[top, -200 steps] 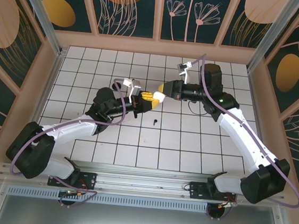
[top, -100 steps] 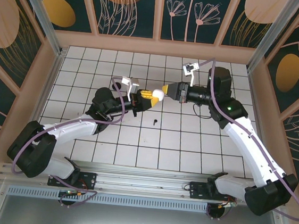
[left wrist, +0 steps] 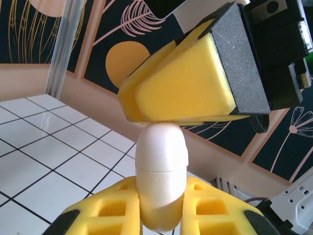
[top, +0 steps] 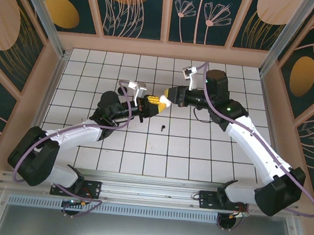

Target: Insert the wireless bluetooth earbuds into the charging case

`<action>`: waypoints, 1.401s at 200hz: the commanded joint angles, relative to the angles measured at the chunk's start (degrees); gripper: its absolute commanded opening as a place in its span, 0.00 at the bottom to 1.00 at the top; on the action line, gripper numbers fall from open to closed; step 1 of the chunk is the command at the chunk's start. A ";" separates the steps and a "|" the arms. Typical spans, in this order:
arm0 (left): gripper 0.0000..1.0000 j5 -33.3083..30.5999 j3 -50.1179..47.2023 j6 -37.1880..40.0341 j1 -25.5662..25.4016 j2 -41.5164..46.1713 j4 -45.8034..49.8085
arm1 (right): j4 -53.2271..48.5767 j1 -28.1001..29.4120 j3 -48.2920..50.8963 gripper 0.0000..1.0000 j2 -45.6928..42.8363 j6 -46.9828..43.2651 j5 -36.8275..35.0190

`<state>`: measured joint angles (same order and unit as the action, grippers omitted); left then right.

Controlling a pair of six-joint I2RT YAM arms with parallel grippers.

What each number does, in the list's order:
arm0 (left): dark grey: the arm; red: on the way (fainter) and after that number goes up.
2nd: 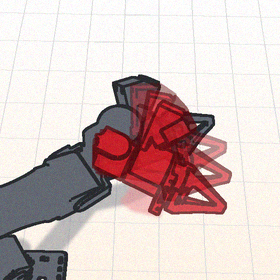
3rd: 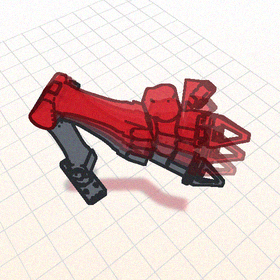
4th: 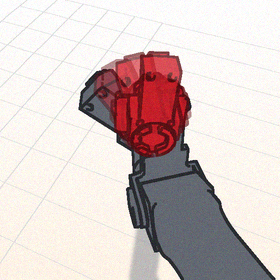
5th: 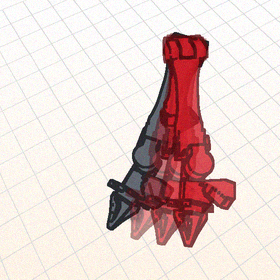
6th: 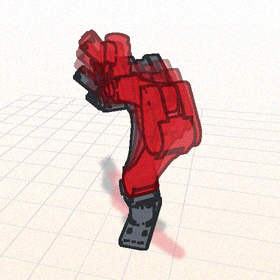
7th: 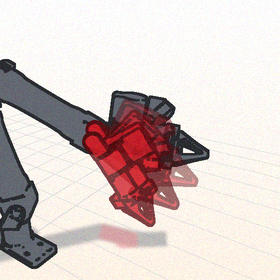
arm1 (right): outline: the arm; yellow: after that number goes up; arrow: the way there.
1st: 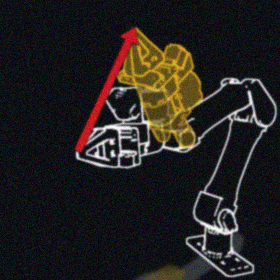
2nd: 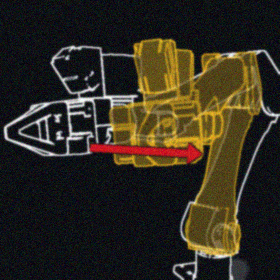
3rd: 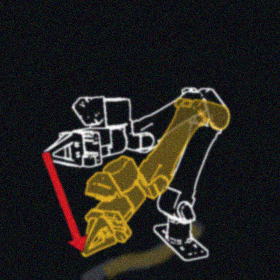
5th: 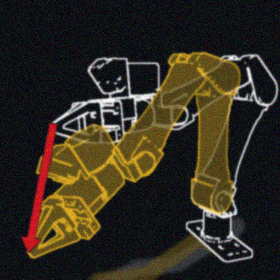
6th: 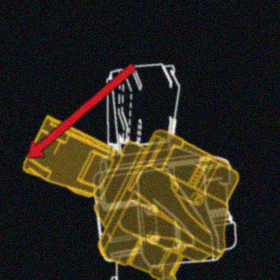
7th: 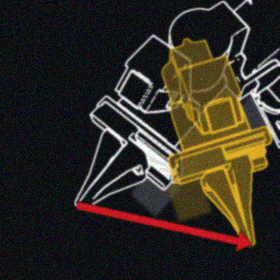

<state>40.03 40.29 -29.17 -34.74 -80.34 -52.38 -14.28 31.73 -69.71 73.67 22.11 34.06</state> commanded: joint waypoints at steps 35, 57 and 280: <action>0.00 -1.12 3.64 -3.27 0.99 -1.25 -1.95 | 1.60 1.77 3.77 0.30 -6.91 -0.98 -5.43; 0.00 -1.34 3.47 -6.21 1.23 -0.99 -1.37 | 8.48 0.61 8.25 0.39 -13.88 2.42 -10.54; 0.00 9.06 6.38 -21.13 1.30 0.00 -5.29 | 39.01 -2.18 21.05 0.22 -11.31 20.02 12.60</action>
<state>47.59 45.12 -50.24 -33.47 -80.42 -57.28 20.16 29.54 -48.71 63.07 41.06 44.88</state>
